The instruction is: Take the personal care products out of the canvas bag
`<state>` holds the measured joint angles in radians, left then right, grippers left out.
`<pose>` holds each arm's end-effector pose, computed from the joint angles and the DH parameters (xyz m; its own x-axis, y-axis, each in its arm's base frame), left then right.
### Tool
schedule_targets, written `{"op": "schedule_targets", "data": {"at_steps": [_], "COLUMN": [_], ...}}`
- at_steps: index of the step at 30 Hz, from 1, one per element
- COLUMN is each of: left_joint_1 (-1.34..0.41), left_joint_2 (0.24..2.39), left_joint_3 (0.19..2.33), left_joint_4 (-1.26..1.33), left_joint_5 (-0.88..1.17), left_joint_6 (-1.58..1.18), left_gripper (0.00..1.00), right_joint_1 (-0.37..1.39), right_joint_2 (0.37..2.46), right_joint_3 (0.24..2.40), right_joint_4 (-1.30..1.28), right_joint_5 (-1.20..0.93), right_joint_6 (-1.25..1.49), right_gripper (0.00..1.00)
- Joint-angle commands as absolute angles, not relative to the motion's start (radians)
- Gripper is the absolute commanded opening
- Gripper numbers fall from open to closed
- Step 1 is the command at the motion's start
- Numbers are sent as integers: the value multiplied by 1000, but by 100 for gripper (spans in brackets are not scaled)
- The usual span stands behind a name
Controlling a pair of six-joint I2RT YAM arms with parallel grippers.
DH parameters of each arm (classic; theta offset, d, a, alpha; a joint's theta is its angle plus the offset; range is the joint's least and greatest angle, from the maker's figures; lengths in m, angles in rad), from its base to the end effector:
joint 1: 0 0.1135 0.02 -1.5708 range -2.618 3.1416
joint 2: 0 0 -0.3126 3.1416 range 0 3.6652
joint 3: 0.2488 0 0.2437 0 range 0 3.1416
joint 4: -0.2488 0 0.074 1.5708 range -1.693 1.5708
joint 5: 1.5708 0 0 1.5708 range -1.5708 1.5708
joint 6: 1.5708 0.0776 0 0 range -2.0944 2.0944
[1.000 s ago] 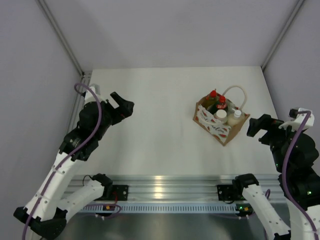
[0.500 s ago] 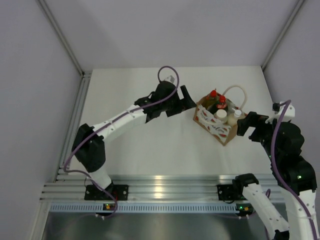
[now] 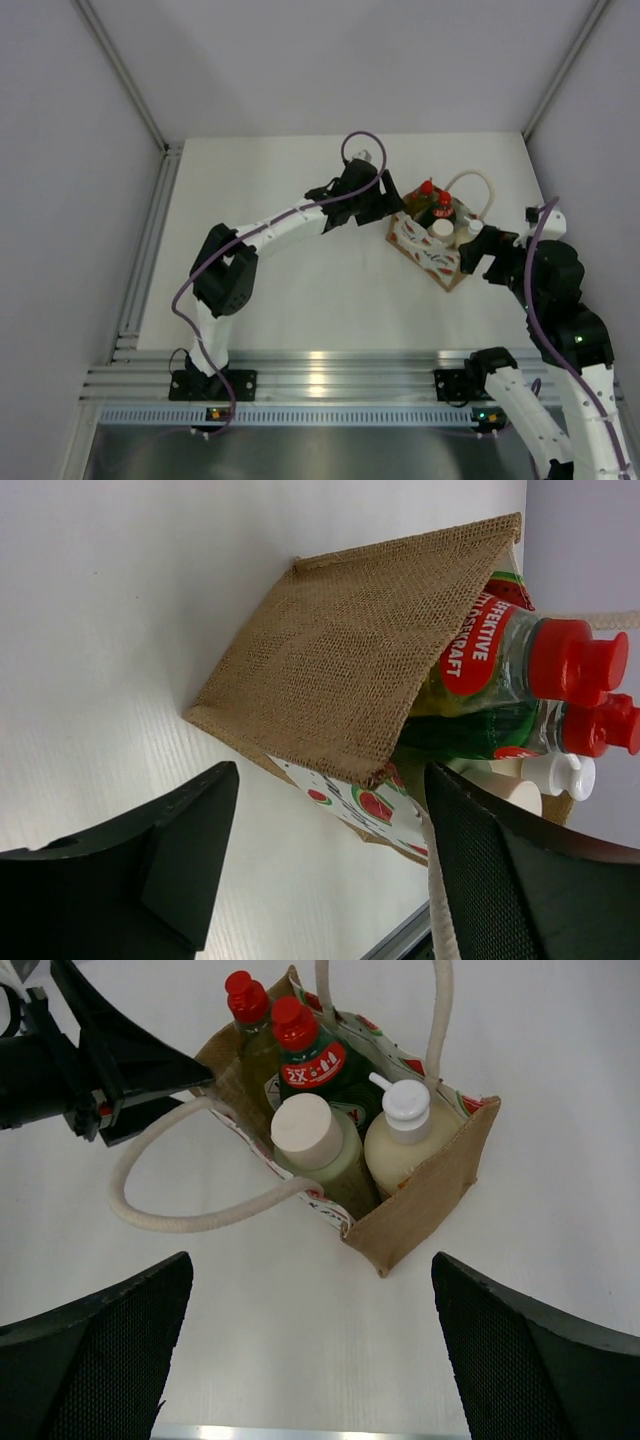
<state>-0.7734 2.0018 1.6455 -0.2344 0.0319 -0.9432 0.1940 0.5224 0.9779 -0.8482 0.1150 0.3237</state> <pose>0.3695 -0.3642 0.2870 -0.8145 -0.3354 -0.4733 0.0986 0.7240 -0.6827 0.0747 0.0056 0.3695 -0.3838 0.2466 -0.8899 0.0365 0.9670 0.2522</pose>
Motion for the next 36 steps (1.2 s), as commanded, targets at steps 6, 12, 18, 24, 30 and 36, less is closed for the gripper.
{"op": "schedule_targets", "data": {"at_steps": [6,12,18,24,30,36], "left_joint_1": [-824,-830,-830,-831,-831,-830], "left_joint_2": [2043,2051,2060,2056,2048,2046], "left_joint_3": [1680,1658,1669,1667,1663,1664], "left_joint_4": [-178,-178,-176,-178,-179,-178], "left_joint_5": [22,17,31,28,23,21], "left_joint_6": [-922,-916,-897,-885,-871,-871], "left_gripper": [73,54,50,45,45,45], "right_joint_1": [187,189,189,190,202,210], "right_joint_2": [612,762,937,1032,1084,1166], "right_joint_3": [977,1034,1055,1031,966,970], "right_joint_4": [-647,-546,-428,-284,-149,-117], "right_joint_5": [34,60,48,103,133,143], "right_joint_6": [336,264,143,121,91,74], "right_gripper": [100,94,77,70,67,63]}}
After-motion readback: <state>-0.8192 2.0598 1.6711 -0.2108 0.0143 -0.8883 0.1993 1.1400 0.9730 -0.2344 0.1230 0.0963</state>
